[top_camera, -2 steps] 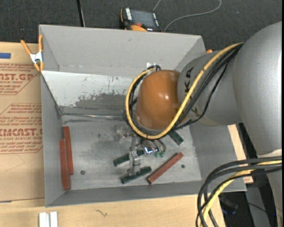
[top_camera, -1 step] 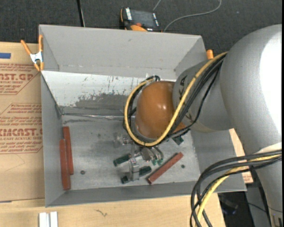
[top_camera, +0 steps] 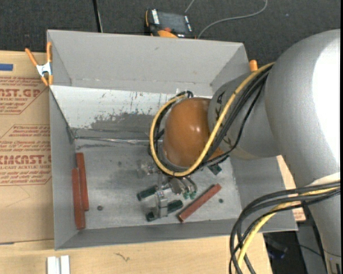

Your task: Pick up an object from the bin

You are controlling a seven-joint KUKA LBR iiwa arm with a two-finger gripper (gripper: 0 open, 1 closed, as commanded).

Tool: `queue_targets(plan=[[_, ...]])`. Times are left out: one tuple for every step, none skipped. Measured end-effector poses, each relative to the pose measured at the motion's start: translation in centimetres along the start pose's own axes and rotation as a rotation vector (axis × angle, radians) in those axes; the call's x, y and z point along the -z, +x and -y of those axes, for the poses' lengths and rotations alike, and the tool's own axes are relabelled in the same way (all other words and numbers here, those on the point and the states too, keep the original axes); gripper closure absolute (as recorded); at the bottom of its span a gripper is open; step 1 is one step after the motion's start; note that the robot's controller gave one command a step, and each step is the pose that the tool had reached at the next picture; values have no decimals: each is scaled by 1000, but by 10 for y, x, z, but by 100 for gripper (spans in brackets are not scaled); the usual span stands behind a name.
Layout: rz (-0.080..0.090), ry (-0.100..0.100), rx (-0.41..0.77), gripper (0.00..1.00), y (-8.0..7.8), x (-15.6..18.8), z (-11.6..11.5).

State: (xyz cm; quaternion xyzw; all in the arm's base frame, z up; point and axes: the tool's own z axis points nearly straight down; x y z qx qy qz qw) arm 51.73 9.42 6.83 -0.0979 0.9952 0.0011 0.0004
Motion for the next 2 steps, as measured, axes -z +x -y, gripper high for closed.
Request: queue_targets(plan=[[2, 0, 0, 100, -1, 1, 0], [8, 2, 0, 100, -3, 82, -1]])
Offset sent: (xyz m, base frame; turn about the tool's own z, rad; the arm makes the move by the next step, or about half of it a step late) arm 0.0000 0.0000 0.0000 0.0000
